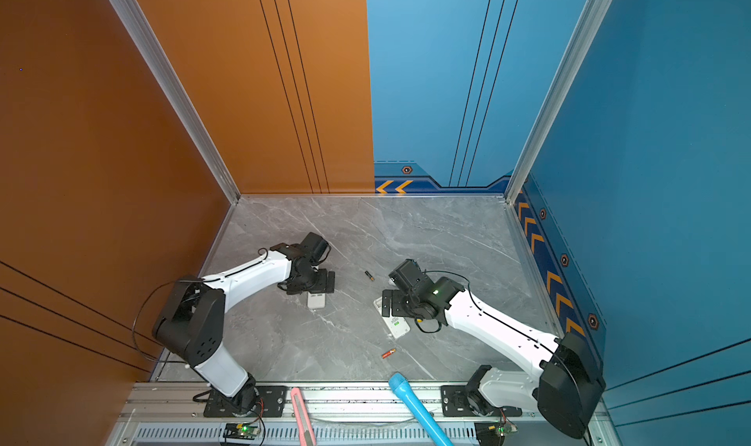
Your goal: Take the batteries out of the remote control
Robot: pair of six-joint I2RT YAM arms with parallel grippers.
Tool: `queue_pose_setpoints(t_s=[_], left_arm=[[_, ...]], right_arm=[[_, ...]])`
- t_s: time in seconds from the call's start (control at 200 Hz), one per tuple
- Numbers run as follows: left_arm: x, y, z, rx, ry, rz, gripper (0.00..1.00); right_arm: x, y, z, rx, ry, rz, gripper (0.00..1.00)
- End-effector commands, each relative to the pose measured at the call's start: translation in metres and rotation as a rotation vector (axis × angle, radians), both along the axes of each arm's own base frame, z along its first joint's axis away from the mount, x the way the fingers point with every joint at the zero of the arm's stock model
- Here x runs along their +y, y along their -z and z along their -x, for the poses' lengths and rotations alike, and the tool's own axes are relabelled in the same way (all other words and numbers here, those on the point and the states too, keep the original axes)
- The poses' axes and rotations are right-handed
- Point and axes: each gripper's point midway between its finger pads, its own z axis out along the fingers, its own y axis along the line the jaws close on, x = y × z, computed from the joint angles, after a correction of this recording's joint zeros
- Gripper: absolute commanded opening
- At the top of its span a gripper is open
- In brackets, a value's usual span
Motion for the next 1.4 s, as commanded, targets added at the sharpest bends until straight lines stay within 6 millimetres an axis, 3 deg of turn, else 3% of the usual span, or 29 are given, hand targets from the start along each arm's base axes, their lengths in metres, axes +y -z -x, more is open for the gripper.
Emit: queue_pose_setpoints(t_s=[0.0, 0.12, 0.36, 0.531, 0.686, 0.766, 0.966, 1.041, 1.211, 1.396], left_arm=[[0.002, -0.002, 0.004, -0.002, 0.016, -0.02, 1.0], [0.011, 0.009, 0.004, 0.025, 0.007, -0.055, 0.97], [0.007, 0.023, -0.005, 0.05, 0.038, -0.102, 0.91], [0.008, 0.037, -0.009, 0.074, 0.029, -0.145, 0.88], [0.0, 0.042, -0.007, 0.091, 0.036, -0.116, 0.61], [-0.001, 0.04, -0.004, 0.09, 0.033, -0.096, 0.51], [-0.003, 0.024, -0.001, 0.052, 0.004, -0.024, 0.38], [-0.007, 0.009, -0.006, 0.011, -0.032, 0.041, 0.37], [-0.037, -0.053, -0.026, -0.146, -0.158, 0.414, 0.35], [-0.058, -0.08, -0.029, -0.21, -0.261, 0.703, 0.35]], right_arm=[[0.005, 0.02, 0.031, 0.096, -0.058, 0.015, 1.0], [0.01, 0.025, 0.037, 0.091, -0.059, -0.002, 1.0], [0.024, 0.016, 0.029, 0.048, -0.089, -0.032, 1.0], [0.045, 0.011, 0.021, 0.04, -0.116, -0.086, 1.0], [0.056, 0.004, 0.008, 0.036, -0.115, -0.146, 1.0], [0.057, -0.002, 0.0, 0.033, -0.105, -0.178, 1.0], [0.067, -0.017, -0.02, 0.011, -0.094, -0.316, 1.0], [0.074, -0.022, -0.025, -0.005, -0.105, -0.362, 1.0], [0.094, -0.043, -0.038, -0.084, -0.142, -0.455, 1.0], [0.113, -0.059, -0.052, -0.148, -0.212, -0.471, 0.99]])
